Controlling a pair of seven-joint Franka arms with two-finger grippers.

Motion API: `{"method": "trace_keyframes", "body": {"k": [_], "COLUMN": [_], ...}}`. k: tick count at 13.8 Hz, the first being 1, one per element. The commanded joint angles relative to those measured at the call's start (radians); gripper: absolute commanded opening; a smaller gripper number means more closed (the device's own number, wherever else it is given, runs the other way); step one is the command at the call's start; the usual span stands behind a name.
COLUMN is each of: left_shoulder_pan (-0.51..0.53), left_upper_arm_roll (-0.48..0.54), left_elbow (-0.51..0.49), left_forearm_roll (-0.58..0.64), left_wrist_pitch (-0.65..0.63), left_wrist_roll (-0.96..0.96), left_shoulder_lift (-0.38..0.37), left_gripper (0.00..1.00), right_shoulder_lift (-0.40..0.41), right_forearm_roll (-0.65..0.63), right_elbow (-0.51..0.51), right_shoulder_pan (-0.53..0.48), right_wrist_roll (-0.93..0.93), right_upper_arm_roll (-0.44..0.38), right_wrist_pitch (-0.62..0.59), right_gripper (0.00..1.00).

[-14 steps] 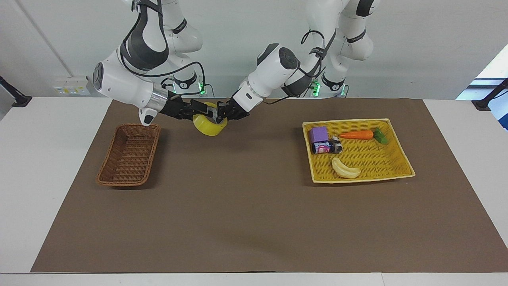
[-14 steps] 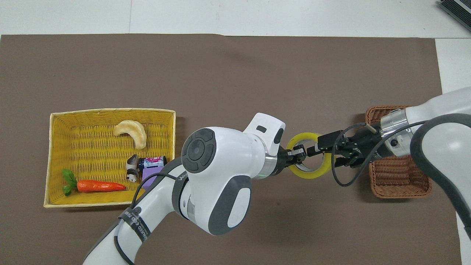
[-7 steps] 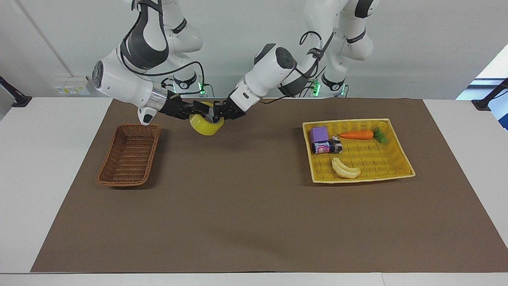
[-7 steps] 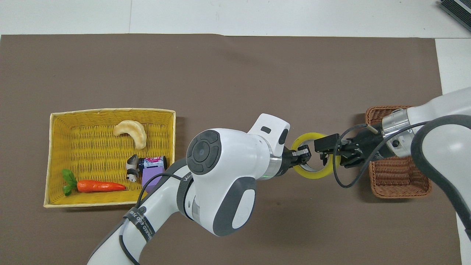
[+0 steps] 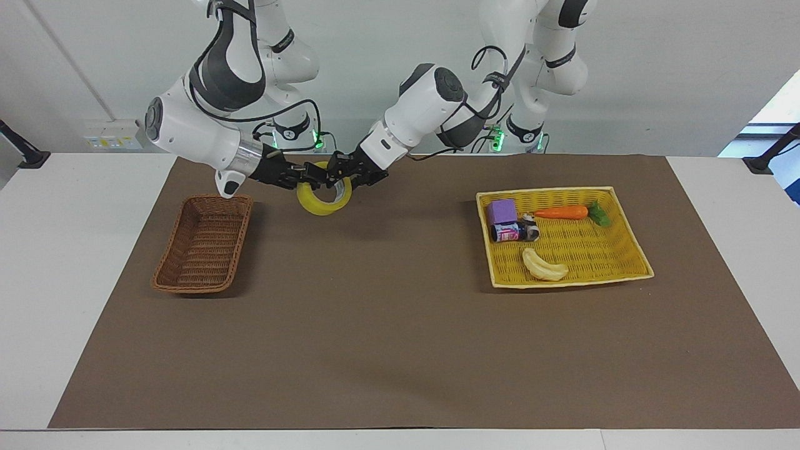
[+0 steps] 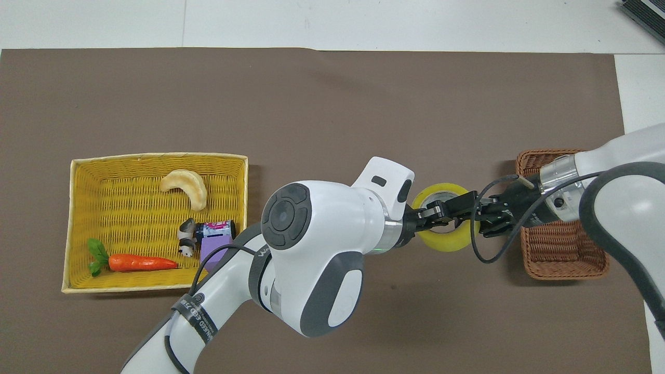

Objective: Move tape to another basket
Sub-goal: 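Grasp the tape with the right gripper and open the left gripper, then lower the tape into the brown basket while the left gripper withdraws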

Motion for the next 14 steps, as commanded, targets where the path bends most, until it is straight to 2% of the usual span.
{"method": "trace_keyframes", "body": {"k": [1,5,8,11,14], "left_shoulder_pan": [0.015,0.127,0.212,0.322,0.403], "left_upper_arm_roll": [0.005,0.011,0.013,0.015,0.015], "left_elbow": [-0.006,-0.007,-0.006,0.002,0.008], "left_forearm_roll": [-0.006,0.0,0.047,0.102,0.228], "left_wrist_pitch": [-0.027,-0.208,-0.314,-0.435,-0.521], "left_wrist_roll": [-0.043,-0.042,-0.042,-0.033,-0.019], "left_shoulder_lift": [-0.048,-0.094,-0.123,-0.151,-0.169], "left_gripper": [1.0,1.0,1.0,1.0,1.0], "right_shoulder_lift": [-0.011,-0.011,-0.005,0.012,0.015], "right_forearm_roll": [-0.008,-0.009,-0.025,-0.161,-0.257], "right_elbow": [-0.008,-0.007,0.001,0.021,0.022], "right_shoulder_pan": [-0.005,-0.006,-0.014,-0.089,-0.178], "right_wrist_roll": [0.017,0.017,0.007,-0.036,-0.09], "right_upper_arm_roll": [0.008,0.008,0.007,0.005,0.005], "right_wrist_pitch": [-0.002,-0.001,-0.001,0.024,0.055], "right_gripper": [0.0,0.0,0.0,0.0,0.0]}}
